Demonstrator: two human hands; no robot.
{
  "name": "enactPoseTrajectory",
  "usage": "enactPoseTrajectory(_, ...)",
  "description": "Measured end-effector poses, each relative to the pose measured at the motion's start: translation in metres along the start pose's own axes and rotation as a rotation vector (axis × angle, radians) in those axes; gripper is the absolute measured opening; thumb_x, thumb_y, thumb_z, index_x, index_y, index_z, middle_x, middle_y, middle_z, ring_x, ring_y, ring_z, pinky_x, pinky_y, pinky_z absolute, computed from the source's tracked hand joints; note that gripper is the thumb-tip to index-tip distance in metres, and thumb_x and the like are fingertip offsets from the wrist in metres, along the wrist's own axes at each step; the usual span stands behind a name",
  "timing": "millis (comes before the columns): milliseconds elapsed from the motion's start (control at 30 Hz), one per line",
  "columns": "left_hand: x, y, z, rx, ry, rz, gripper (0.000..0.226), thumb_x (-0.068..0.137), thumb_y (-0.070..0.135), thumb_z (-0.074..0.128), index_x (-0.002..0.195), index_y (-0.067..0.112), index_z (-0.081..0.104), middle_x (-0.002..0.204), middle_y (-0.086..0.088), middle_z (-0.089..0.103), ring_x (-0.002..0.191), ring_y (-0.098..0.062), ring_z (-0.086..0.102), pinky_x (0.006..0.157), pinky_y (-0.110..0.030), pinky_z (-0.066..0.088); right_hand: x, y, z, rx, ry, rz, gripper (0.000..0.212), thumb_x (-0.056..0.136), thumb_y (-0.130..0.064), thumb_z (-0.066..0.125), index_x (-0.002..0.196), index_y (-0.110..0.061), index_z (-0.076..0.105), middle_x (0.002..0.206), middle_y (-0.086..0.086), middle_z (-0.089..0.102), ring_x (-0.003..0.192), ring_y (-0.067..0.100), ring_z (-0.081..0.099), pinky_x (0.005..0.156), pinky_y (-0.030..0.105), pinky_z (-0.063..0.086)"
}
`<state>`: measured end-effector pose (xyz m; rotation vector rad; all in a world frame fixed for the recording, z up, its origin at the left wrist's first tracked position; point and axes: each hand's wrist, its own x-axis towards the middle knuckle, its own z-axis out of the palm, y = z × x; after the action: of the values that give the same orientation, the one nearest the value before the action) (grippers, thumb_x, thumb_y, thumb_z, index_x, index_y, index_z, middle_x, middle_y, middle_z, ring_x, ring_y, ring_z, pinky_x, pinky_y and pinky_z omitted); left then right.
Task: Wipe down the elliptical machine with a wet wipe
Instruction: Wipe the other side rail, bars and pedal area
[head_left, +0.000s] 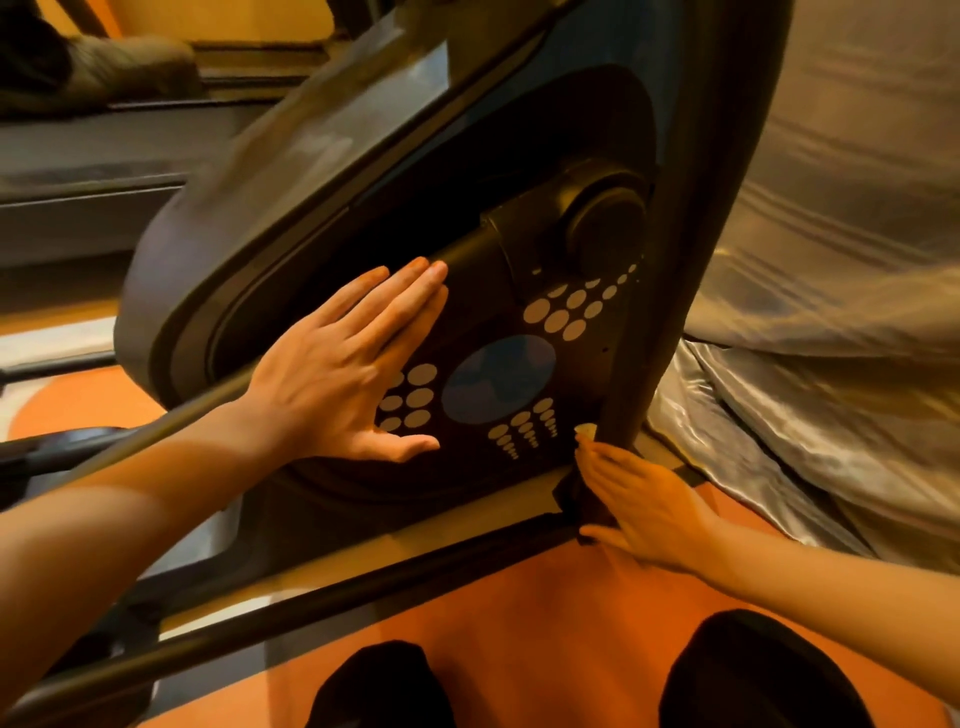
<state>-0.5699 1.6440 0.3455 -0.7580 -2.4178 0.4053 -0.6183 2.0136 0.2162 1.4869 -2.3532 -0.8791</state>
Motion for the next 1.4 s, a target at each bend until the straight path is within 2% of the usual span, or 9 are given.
enactPoseTrajectory(233,0.0,0.0,0.002,0.01,0.003,-0.011,0.122,0.088,0.09,0.035,0.162,-0.004,0.015,0.172,-0.02,0.007,0.161,-0.033,0.007,0.129,-0.048,0.018,-0.006,0.068,-0.088,-0.33,0.259,0.099,0.083,0.105,-0.054,0.016,0.132,0.014,0.054,0.142,0.031,0.054,0.153,0.041,0.023,0.127,0.05,-0.009)
enactPoseTrajectory(433,-0.001,0.001,0.002,0.024,-0.018,-0.014,0.12,0.089,0.09,0.031,0.163,-0.003,0.012,0.173,-0.02,0.006,0.161,-0.032,0.006,0.13,-0.048,0.016,0.0,0.061,-0.092,-0.45,-0.019,0.106,0.08,0.103,-0.059,0.028,0.125,0.009,0.063,0.127,0.029,0.064,0.135,0.045,0.049,0.127,0.054,-0.003)
enactPoseTrajectory(600,0.0,0.004,-0.001,0.018,-0.043,-0.022,0.12,0.089,0.089,0.032,0.163,-0.003,0.013,0.172,-0.02,0.007,0.161,-0.033,0.007,0.13,-0.049,0.016,0.023,0.029,-0.06,-0.162,0.162,0.149,0.068,0.104,-0.055,0.036,0.103,0.004,0.07,0.098,0.019,0.067,0.101,0.036,0.062,0.117,0.049,0.026)
enactPoseTrajectory(733,0.003,0.011,-0.008,0.023,-0.082,-0.099,0.112,0.092,0.085,0.031,0.164,0.001,0.014,0.173,-0.018,0.008,0.161,-0.031,0.007,0.129,-0.052,0.014,0.041,-0.029,-0.058,0.366,0.397,0.397,0.054,0.099,-0.05,0.044,0.102,-0.001,0.065,0.094,0.014,0.058,0.091,0.033,0.053,0.093,0.044,0.04)
enactPoseTrajectory(833,-0.013,0.047,-0.001,-0.075,-0.056,-0.285,0.096,0.097,0.07,0.042,0.165,0.005,0.018,0.173,-0.019,0.006,0.161,-0.031,0.003,0.13,-0.052,0.008,0.057,-0.078,-0.036,0.669,0.37,0.598,0.048,0.099,-0.048,0.042,0.104,-0.006,0.066,0.098,0.009,0.061,0.093,0.028,0.055,0.083,0.04,0.044)
enactPoseTrajectory(1000,-0.129,0.138,0.022,-0.175,-0.289,-0.531,0.076,0.102,0.066,0.034,0.158,0.014,0.041,0.166,-0.018,0.032,0.158,-0.031,0.019,0.128,-0.05,0.016,0.088,-0.145,0.007,1.135,0.171,0.917,0.068,0.1,-0.056,0.016,0.116,-0.01,0.063,0.116,0.008,0.06,0.11,0.027,0.055,0.095,0.04,0.043)
enactPoseTrajectory(1200,-0.226,0.141,0.022,-0.095,-0.72,-0.521,0.074,0.105,0.066,0.022,0.154,0.018,0.05,0.156,-0.02,0.048,0.152,-0.033,0.035,0.123,-0.048,0.017,0.109,-0.224,0.017,1.205,0.335,1.03,0.062,0.104,-0.047,0.028,0.131,-0.002,0.059,0.133,0.017,0.057,0.125,0.036,0.05,0.108,0.047,0.034)
enactPoseTrajectory(1333,-0.237,0.119,0.041,-0.115,-0.766,-0.454,0.071,0.108,0.063,0.014,0.157,0.021,0.043,0.159,-0.018,0.044,0.155,-0.031,0.029,0.125,-0.049,0.013,0.122,-0.233,0.007,1.179,0.393,1.03,0.063,0.105,-0.042,0.024,0.136,0.001,0.057,0.138,0.019,0.058,0.134,0.036,0.047,0.124,0.047,0.016)
enactPoseTrajectory(1400,-0.24,0.109,0.05,-0.109,-0.774,-0.393,0.07,0.108,0.064,0.015,0.159,0.021,0.038,0.161,-0.015,0.041,0.156,-0.03,0.025,0.126,-0.051,0.012,0.132,-0.247,-0.017,1.256,0.418,0.838,0.063,0.102,-0.041,0.026,0.139,-0.002,0.056,0.143,0.016,0.056,0.138,0.033,0.047,0.125,0.044,0.01)
